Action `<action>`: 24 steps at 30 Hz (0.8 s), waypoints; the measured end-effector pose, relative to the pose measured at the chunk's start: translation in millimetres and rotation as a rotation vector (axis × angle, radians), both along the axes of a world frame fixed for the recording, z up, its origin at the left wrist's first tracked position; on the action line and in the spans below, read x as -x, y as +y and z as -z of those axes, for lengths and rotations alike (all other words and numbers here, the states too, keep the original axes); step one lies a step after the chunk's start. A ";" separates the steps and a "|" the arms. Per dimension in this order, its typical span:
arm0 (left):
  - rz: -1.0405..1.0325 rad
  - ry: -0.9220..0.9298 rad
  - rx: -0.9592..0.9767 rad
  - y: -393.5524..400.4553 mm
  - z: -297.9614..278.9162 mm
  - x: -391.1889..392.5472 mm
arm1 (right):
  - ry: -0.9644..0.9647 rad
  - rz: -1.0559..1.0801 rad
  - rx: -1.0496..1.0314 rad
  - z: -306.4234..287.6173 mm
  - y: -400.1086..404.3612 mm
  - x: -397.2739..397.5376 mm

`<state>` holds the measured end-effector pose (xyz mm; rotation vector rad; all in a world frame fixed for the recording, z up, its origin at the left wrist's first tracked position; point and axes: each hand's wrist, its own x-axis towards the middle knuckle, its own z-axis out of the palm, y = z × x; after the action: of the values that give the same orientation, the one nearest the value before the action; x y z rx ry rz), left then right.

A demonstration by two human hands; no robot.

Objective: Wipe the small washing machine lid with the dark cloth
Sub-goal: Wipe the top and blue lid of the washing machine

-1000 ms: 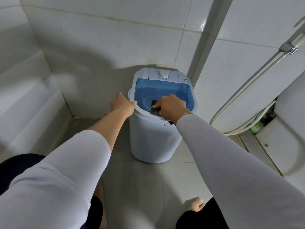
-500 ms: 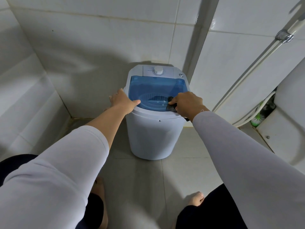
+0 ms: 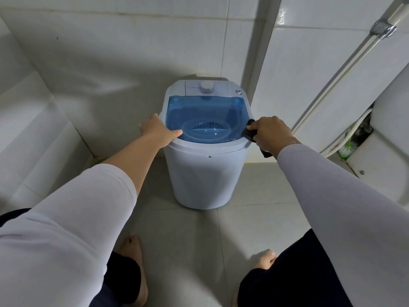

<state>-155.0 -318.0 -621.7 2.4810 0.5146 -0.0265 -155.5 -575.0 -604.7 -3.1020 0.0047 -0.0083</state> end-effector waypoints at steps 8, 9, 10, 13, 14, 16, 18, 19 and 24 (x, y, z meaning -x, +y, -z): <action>0.013 0.009 -0.001 1.3 -0.8 -2.3 | -0.124 -0.038 0.003 -18.7 -8.4 7.1; 0.016 0.010 -0.003 2.3 -0.8 -3.0 | -0.154 -0.058 -0.012 -25.0 -5.0 6.6; 0.017 0.010 0.002 3.5 -0.8 -3.7 | -0.180 -0.083 -0.019 -31.4 -0.6 5.2; 0.010 -0.002 0.031 6.1 -1.8 -6.6 | -0.219 -0.151 0.000 -45.1 17.0 -3.3; 0.009 -0.003 0.035 6.8 -2.5 -7.9 | -0.230 -0.173 0.016 -47.4 23.7 -7.4; 0.018 -0.002 0.042 8.0 -4.2 -10.1 | -0.250 -0.224 0.054 -50.5 38.2 -13.8; 0.033 0.008 0.049 10.3 -4.7 -12.0 | -0.262 -0.288 0.095 -49.1 52.3 -18.3; 0.039 0.018 0.050 11.8 -5.0 -12.5 | -0.270 -0.326 0.118 -47.2 58.2 -20.0; 0.065 0.074 0.121 22.9 -2.6 -10.9 | -0.273 -0.522 0.224 -24.2 69.0 -22.5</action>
<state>-144.1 -295.1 -619.1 2.3847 0.4500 -0.1709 -133.1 -506.0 -580.5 -3.1788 -0.8614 -0.4392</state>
